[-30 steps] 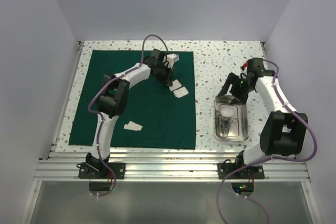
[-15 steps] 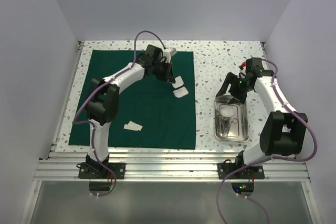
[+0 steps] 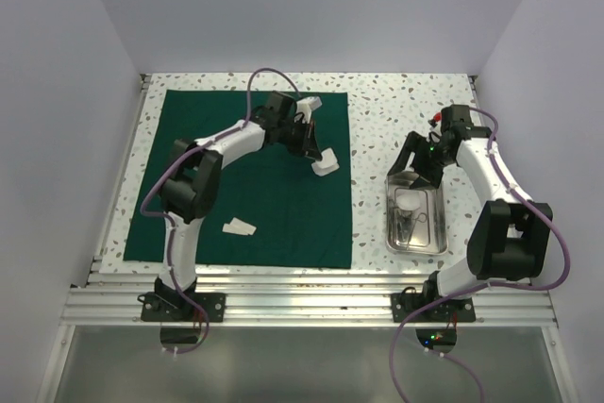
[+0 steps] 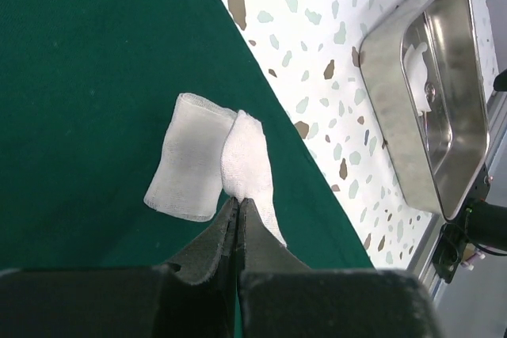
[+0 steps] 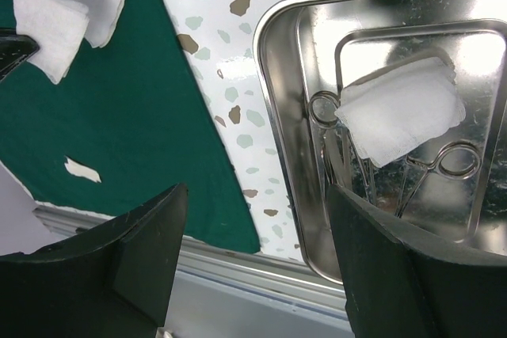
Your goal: Prepare the surgical pack
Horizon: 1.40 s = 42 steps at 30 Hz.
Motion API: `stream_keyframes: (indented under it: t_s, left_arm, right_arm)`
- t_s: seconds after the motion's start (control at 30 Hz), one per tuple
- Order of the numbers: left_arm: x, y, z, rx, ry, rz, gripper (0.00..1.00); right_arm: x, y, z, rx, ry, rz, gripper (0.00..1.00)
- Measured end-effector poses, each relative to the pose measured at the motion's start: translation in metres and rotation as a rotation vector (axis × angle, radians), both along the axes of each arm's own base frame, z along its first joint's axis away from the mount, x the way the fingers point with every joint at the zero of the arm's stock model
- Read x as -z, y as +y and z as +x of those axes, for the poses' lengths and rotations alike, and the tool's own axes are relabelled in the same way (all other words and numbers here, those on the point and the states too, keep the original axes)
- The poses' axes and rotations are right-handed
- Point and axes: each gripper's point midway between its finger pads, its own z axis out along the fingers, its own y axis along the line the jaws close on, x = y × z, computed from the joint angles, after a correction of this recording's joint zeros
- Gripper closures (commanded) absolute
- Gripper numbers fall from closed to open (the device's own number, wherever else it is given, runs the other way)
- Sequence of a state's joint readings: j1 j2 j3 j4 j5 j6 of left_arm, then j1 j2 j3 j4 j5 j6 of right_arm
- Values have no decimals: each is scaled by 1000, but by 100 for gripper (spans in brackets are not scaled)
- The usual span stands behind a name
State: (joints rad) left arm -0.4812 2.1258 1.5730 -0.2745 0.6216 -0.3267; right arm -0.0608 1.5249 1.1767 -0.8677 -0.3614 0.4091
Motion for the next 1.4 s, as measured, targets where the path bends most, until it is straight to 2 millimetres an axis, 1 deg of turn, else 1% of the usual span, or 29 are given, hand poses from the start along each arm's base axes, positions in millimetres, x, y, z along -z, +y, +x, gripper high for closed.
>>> stream_keyframes:
  t_s: [0.23, 0.47, 0.53, 0.63, 0.73, 0.83, 1.0, 1.1, 1.3, 1.4]
  left_arm:
    - [12, -2, 2, 1, 13, -3, 100]
    - [37, -1, -1, 4, 59, 18, 99]
    - [42, -1, -2, 5, 67, 23, 93]
    - [46, 0, -1, 2, 68, 34, 75]
    - [46, 1, 3, -7, 56, 47, 68]
    - [44, 6, 7, -28, 38, 73, 62]
    - [35, 11, 16, -51, -17, 106, 60]
    - [31, 11, 23, -56, -50, 121, 56]
    - [31, 12, 19, -23, -65, 161, 45]
    - [27, 6, 18, 1, -76, 165, 43]
  right_arm:
    - [0, 0, 0, 0, 1, 0, 25]
    - [0, 0, 0, 0, 1, 1, 25]
    - [0, 0, 0, -1, 1, 1, 25]
    - [1, 0, 0, -1, 1, 1, 25]
    - [1, 0, 0, -1, 1, 2, 25]
    - [2, 1, -1, -3, 1, 7, 25]
    - [3, 4, -2, -9, 2, 22, 25]
    - [3, 4, -2, -10, 1, 23, 25]
    - [3, 4, -2, -10, 1, 24, 25]
    - [3, 5, -1, -10, 0, 26, 25]
